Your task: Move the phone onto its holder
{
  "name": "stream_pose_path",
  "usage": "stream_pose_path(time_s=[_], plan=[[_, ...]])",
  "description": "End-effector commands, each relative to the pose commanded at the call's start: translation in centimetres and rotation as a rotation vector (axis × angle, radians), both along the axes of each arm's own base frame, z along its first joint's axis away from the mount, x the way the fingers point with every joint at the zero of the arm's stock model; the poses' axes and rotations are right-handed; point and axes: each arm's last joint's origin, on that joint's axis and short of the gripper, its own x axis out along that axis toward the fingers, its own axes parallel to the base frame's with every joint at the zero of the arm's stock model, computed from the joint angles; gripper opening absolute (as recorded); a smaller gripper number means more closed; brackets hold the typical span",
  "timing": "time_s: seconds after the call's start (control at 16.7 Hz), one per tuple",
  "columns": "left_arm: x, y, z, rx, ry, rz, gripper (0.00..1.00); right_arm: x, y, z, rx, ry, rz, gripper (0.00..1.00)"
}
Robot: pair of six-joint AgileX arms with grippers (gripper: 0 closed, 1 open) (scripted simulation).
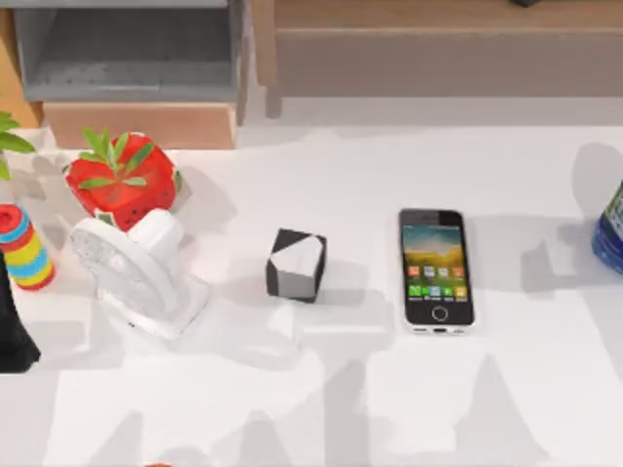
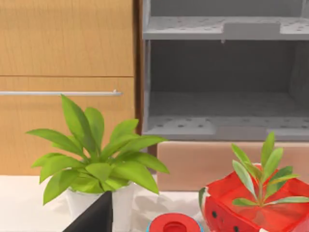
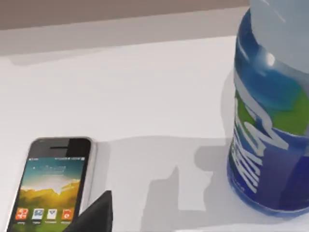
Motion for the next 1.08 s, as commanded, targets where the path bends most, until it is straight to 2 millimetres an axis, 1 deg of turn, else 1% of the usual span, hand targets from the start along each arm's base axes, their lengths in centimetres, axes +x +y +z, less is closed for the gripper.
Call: stream_pose_path(time_s=[0.12, 0.24, 0.36, 0.42, 0.6, 0.72, 0.9, 1.08], plan=[[0.0, 0.0, 0.0, 0.000, 0.000, 0.000, 1.00, 3.0, 1.5, 1.4, 0.019, 0.130, 0.017, 1.00], [0.0, 0.0, 0.0, 0.000, 0.000, 0.000, 1.00, 6.2, 3.4, 2.1, 0.029, 0.257, 0.028, 1.00], [0.0, 0.0, 0.0, 0.000, 0.000, 0.000, 1.00, 9.4, 5.5, 2.1, 0.029, 0.381, 0.033, 1.00], [0.0, 0.0, 0.0, 0.000, 0.000, 0.000, 1.00, 10.9, 6.6, 1.8, 0.025, 0.442, 0.033, 1.00], [0.0, 0.0, 0.0, 0.000, 0.000, 0.000, 1.00, 15.0, 10.1, -0.3, 0.000, 0.619, 0.028, 1.00], [0.0, 0.0, 0.0, 0.000, 0.000, 0.000, 1.00, 17.0, 12.4, -2.2, -0.025, 0.724, 0.024, 1.00], [0.0, 0.0, 0.0, 0.000, 0.000, 0.000, 1.00, 18.9, 15.3, -5.2, -0.067, 0.851, 0.020, 1.00], [0.0, 0.0, 0.0, 0.000, 0.000, 0.000, 1.00, 19.8, 17.2, -7.5, -0.101, 0.937, 0.019, 1.00]])
